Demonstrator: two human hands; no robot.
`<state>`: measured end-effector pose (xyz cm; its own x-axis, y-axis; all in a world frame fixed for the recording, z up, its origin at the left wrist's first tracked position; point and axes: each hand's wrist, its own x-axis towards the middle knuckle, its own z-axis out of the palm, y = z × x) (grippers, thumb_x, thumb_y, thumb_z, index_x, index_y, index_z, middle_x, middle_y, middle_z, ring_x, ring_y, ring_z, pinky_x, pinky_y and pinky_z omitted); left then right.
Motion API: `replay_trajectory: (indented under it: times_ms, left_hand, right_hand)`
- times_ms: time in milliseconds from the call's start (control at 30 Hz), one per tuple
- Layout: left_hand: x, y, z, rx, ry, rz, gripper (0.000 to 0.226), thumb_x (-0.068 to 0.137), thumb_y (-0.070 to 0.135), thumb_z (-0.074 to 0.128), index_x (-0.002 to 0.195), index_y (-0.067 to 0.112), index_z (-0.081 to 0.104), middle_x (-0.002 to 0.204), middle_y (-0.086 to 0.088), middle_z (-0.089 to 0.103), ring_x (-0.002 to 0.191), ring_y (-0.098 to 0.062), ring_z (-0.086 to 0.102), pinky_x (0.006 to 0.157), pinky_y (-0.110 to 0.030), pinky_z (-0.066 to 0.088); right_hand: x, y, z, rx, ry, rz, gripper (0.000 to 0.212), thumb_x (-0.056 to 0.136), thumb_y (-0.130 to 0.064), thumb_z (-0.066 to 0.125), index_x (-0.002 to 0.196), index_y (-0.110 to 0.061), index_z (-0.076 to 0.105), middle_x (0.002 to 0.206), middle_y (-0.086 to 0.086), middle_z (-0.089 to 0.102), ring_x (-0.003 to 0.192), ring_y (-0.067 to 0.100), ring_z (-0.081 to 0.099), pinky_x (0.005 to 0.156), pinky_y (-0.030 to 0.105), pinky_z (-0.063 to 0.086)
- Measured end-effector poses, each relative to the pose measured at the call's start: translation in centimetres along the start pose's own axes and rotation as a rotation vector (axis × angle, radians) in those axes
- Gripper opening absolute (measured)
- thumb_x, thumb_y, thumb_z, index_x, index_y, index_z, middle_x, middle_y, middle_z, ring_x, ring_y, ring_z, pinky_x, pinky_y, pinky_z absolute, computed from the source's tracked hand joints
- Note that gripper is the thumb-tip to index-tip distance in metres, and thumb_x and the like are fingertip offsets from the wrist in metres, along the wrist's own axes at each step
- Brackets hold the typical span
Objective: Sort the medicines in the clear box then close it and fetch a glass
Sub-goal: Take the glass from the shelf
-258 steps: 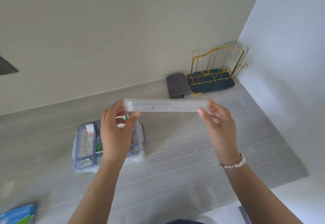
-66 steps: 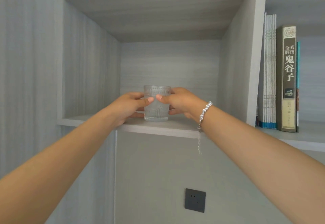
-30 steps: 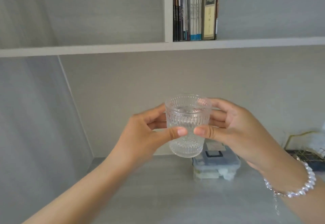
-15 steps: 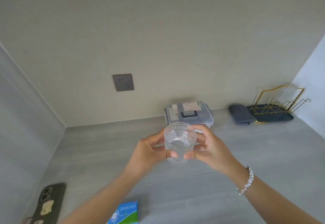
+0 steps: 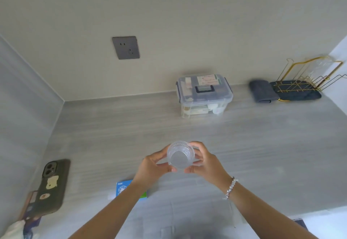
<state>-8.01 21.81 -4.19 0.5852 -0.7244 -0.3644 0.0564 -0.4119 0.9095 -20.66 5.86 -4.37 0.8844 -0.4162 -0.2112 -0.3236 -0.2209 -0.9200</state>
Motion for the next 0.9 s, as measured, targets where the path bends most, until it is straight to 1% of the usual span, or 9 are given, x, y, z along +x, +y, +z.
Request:
replay_trajectory:
  times_ms: [100,167,267,333,433,567,733,833,900]
  left_hand:
    - [-0.3,-2.1,-0.1,0.033,0.019,-0.06,0.071,0.059,0.011,0.08,0.103,0.063,0.058,0.105,0.033,0.066,0.106,0.022,0.05,0.088,-0.004,0.037]
    - [-0.5,-3.1,-0.2,0.051,0.021,-0.098,0.071,0.058,0.015,0.081,0.097,0.069,0.056,0.099,0.04,0.064,0.1,0.027,0.049,0.08,0.0,0.038]
    - [-0.8,-4.4,-0.3,0.055,0.029,-0.134,0.069,0.055,0.019,0.081,0.097,0.069,0.056,0.097,0.042,0.063,0.097,0.025,0.049,0.071,0.002,0.04]
    - [-0.9,-5.1,-0.3,0.052,0.026,-0.139,0.07,0.056,0.02,0.082,0.099,0.068,0.055,0.1,0.04,0.064,0.101,0.022,0.05,0.075,-0.002,0.04]
    - [-1.3,-5.9,-0.5,0.058,0.011,-0.141,0.07,0.057,0.023,0.082,0.101,0.069,0.053,0.101,0.038,0.065,0.101,0.017,0.054,0.08,-0.007,0.041]
    - [-1.7,-7.0,-0.7,0.03,-0.019,-0.108,0.07,0.058,0.019,0.084,0.106,0.062,0.057,0.106,0.029,0.067,0.11,0.003,0.056,0.092,-0.017,0.043]
    - [-2.5,-8.0,-0.4,-0.032,-0.048,-0.059,0.069,0.064,0.014,0.081,0.119,0.049,0.056,0.12,0.015,0.066,0.122,-0.005,0.052,0.106,-0.036,0.042]
    - [-2.8,-8.3,-0.4,-0.052,-0.07,-0.071,0.069,0.066,0.016,0.08,0.112,0.06,0.053,0.117,0.022,0.066,0.119,0.001,0.053,0.105,-0.031,0.041]
    - [-3.1,-8.4,-0.3,-0.073,-0.103,-0.066,0.068,0.069,0.016,0.078,0.117,0.057,0.051,0.118,0.025,0.064,0.12,0.003,0.052,0.105,-0.029,0.04]
  right_hand:
    - [-0.3,1.3,1.5,-0.012,-0.015,0.025,0.073,0.058,-0.022,0.087,0.108,-0.046,0.04,0.118,-0.012,0.061,0.108,0.006,0.062,0.082,0.016,0.054]
    - [-0.5,1.9,2.3,-0.029,-0.021,0.035,0.073,0.057,-0.024,0.087,0.107,-0.049,0.04,0.117,-0.014,0.062,0.105,0.004,0.062,0.08,0.014,0.053]
    - [-0.7,2.6,3.1,-0.036,-0.026,0.053,0.074,0.058,-0.025,0.087,0.109,-0.05,0.039,0.12,-0.01,0.063,0.106,0.008,0.063,0.084,0.021,0.055]
    - [-0.9,2.9,3.6,-0.021,-0.031,0.065,0.074,0.059,-0.023,0.086,0.109,-0.049,0.04,0.121,-0.009,0.062,0.106,0.01,0.063,0.085,0.022,0.055]
    - [-1.2,3.3,4.4,0.026,-0.044,0.085,0.073,0.06,-0.019,0.086,0.11,-0.047,0.042,0.12,-0.009,0.061,0.105,0.01,0.064,0.084,0.017,0.053]
    - [-1.8,4.3,5.4,0.101,-0.053,0.128,0.072,0.061,-0.016,0.085,0.112,-0.043,0.043,0.12,-0.007,0.061,0.109,0.012,0.063,0.086,0.014,0.051]
    - [-2.8,5.1,6.4,0.177,-0.053,0.163,0.07,0.065,-0.016,0.083,0.115,-0.044,0.044,0.129,-0.002,0.059,0.119,0.014,0.057,0.098,0.024,0.049]
    - [-3.5,5.2,6.8,0.211,-0.059,0.17,0.07,0.069,-0.014,0.08,0.123,-0.036,0.042,0.135,0.001,0.055,0.123,0.015,0.053,0.101,0.027,0.047]
    - [-3.9,5.1,7.1,0.227,-0.059,0.171,0.07,0.071,-0.012,0.078,0.126,-0.031,0.04,0.136,-0.001,0.053,0.123,0.014,0.052,0.093,0.017,0.049]
